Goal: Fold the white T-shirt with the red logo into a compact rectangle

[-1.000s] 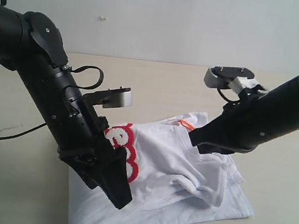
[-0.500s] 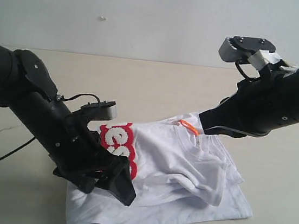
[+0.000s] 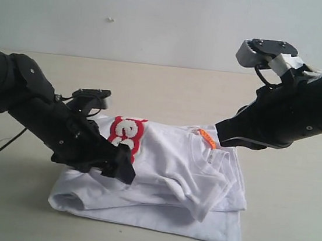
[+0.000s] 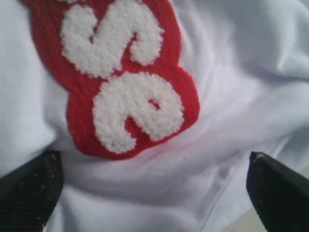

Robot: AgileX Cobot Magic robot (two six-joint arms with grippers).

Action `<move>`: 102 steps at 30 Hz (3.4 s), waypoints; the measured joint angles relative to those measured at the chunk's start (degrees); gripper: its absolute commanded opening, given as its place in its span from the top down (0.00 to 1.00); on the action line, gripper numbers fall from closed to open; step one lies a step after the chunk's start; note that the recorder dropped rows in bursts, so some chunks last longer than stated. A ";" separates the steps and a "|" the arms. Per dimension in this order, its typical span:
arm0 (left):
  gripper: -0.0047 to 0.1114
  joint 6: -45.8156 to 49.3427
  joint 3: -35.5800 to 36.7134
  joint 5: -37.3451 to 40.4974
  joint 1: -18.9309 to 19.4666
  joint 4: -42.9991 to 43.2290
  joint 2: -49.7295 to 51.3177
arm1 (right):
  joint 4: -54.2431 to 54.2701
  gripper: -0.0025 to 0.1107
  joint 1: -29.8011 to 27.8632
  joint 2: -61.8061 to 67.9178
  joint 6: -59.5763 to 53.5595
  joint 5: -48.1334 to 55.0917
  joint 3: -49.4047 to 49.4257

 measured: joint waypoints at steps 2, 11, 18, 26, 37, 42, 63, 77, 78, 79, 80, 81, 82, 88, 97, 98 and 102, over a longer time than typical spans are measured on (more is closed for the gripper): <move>0.08 0.13 0.00 -0.22 1.59 0.00 0.00 | -0.11 0.98 0.00 0.00 0.00 0.00 0.00; 0.08 0.22 0.12 -0.22 4.43 1.13 -5.80 | -1.33 0.98 0.00 0.00 0.51 -2.61 0.00; 0.08 4.09 0.46 -0.32 4.58 1.36 -16.69 | -19.43 0.98 0.00 -2.63 14.99 -7.39 2.16; 0.08 2.85 2.91 0.46 4.58 1.57 -23.09 | -27.52 0.98 0.00 -8.33 23.93 -11.11 6.51; 0.08 2.62 3.15 4.00 4.62 1.57 -23.31 | -21.17 0.98 0.00 -8.84 21.41 -7.32 7.35; 0.08 2.62 3.15 6.57 4.62 1.57 -23.31 | -19.02 0.98 0.00 -8.84 20.93 -7.32 7.35; 0.93 3.48 3.15 8.56 4.62 3.30 -19.42 | -8.17 0.98 0.00 3.75 14.25 -13.83 7.35; 0.96 5.38 3.15 -1.12 4.62 3.43 -3.77 | 6.70 0.98 0.00 22.69 -1.61 -20.74 3.61; 0.96 5.52 3.15 -1.59 4.62 3.43 -2.50 | 6.80 0.98 0.00 23.97 -1.77 -20.97 1.82; 0.96 5.67 3.15 -1.80 4.62 3.43 -1.62 | 6.83 0.98 0.00 24.86 -1.77 -21.10 0.64; 0.96 5.66 3.15 -1.80 4.62 3.14 -1.19 | 6.83 0.98 0.00 25.72 -1.77 -21.10 -0.34; 0.96 5.78 3.15 -2.09 4.62 2.71 -0.73 | 6.83 0.98 0.00 26.63 -1.77 -21.21 -1.22; 0.96 5.78 3.15 -2.51 4.62 2.34 -0.59 | 6.83 0.98 0.00 27.24 -1.77 -21.20 -1.70; 0.96 5.88 3.15 -5.30 4.62 -0.61 -0.37 | 7.50 0.98 0.00 30.66 -1.89 -23.65 -5.17; 0.96 5.99 3.15 -5.42 4.62 -0.95 -0.37 | 7.72 0.98 0.00 34.05 -2.01 -25.60 -9.44; 0.96 5.99 3.15 -5.42 4.62 -1.04 -0.37 | 7.72 0.98 0.00 34.15 -2.01 -25.84 -9.54; 0.96 5.99 3.15 -5.42 4.62 -1.04 -0.37 | 7.72 0.98 0.00 34.47 -2.01 -27.65 -9.66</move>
